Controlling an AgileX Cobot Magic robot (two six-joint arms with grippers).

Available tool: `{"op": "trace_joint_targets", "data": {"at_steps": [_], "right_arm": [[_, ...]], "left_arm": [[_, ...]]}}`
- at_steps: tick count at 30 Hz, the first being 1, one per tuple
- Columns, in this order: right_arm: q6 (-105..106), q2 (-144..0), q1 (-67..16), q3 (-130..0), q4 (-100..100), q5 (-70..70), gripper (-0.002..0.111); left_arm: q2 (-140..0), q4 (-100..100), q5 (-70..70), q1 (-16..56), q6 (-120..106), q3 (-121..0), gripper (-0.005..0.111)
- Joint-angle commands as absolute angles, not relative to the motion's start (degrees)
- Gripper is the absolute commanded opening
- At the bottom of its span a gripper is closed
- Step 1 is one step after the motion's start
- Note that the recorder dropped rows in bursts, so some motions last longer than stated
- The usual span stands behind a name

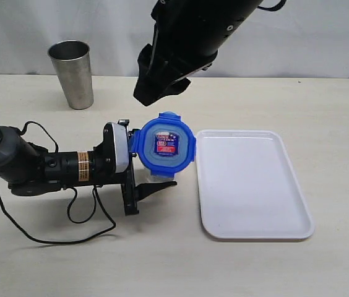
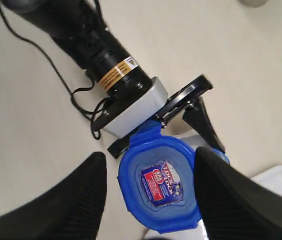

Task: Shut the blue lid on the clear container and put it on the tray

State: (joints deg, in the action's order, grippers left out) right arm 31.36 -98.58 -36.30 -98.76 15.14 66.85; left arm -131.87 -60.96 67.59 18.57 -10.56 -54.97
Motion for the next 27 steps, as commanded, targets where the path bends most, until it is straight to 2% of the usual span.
{"op": "trace_joint_targets", "data": {"at_steps": [1,5,11,27], "right_arm": [[35.4,-102.1,-32.0,-100.2,18.9,70.0,0.050],[37.4,-105.1,-30.4,-100.2,13.9,70.0,0.050],[45.8,-107.9,-31.5,-100.2,16.9,70.0,0.047],[38.3,-114.3,-31.5,-100.2,14.4,70.0,0.046]], "left_arm": [[-131.9,-64.0,66.7,18.6,-12.3,-54.8,0.000],[-131.9,-64.0,66.7,18.6,-12.2,-54.8,0.000],[-131.9,-64.0,66.7,18.6,-12.0,-54.8,0.000],[-131.9,-63.3,67.0,18.6,-10.4,-54.8,0.000]]}}
